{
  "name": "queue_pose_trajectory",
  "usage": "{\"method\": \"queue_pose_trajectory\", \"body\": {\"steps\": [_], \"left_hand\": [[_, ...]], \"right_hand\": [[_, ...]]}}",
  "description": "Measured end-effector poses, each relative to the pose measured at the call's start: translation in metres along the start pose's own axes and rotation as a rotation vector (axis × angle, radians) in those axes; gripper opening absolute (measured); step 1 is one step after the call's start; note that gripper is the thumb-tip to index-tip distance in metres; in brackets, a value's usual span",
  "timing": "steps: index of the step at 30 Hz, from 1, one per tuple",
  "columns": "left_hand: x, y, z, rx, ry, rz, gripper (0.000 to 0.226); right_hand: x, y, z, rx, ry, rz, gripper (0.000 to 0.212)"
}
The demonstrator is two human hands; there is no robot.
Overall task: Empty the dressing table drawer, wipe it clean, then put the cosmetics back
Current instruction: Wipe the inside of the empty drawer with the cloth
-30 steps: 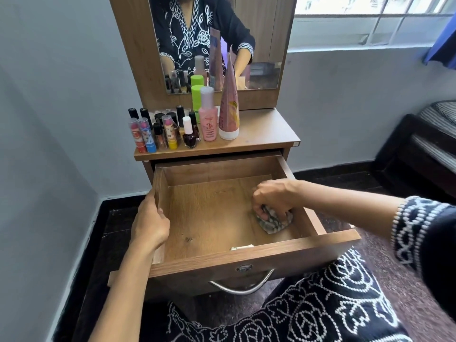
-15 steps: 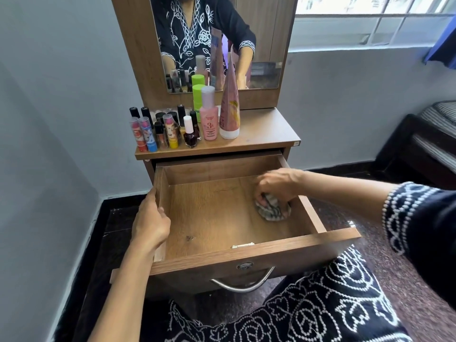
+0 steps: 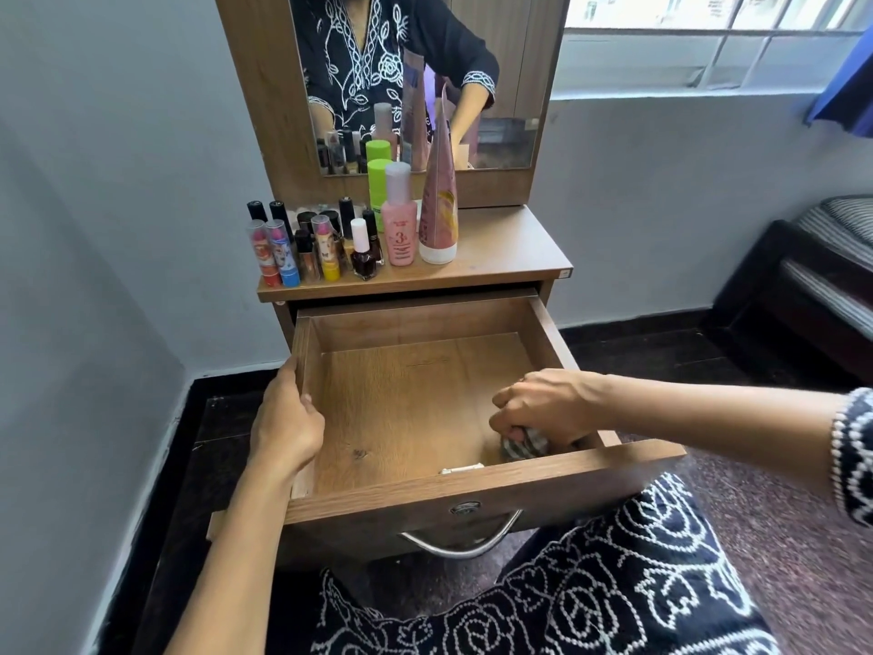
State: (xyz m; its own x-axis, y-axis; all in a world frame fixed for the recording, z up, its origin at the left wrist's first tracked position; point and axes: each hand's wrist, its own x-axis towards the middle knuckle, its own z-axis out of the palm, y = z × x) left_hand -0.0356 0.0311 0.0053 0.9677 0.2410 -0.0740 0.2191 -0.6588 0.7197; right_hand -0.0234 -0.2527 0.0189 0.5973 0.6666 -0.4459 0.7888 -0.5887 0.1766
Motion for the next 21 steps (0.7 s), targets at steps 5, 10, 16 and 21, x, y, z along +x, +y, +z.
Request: {"method": "queue_pose_trajectory", "body": {"steps": [5, 10, 16, 21], "left_hand": [[0.0, 0.0, -0.001, -0.002, -0.01, -0.004, 0.053], [0.001, 0.001, 0.0, -0.004, -0.013, -0.011, 0.054], [0.002, 0.001, 0.0, -0.019, -0.012, -0.011, 0.054], [-0.001, -0.001, -0.001, -0.018, -0.016, -0.01, 0.054]], "right_hand": [[0.005, 0.012, -0.007, 0.013, -0.091, 0.013, 0.044], [0.027, 0.045, -0.021, 0.091, -0.124, 0.152, 0.063], [0.045, 0.068, -0.037, 0.132, -0.059, 0.304, 0.074], [0.029, 0.04, -0.03, 0.112, -0.052, 0.328, 0.075]]}}
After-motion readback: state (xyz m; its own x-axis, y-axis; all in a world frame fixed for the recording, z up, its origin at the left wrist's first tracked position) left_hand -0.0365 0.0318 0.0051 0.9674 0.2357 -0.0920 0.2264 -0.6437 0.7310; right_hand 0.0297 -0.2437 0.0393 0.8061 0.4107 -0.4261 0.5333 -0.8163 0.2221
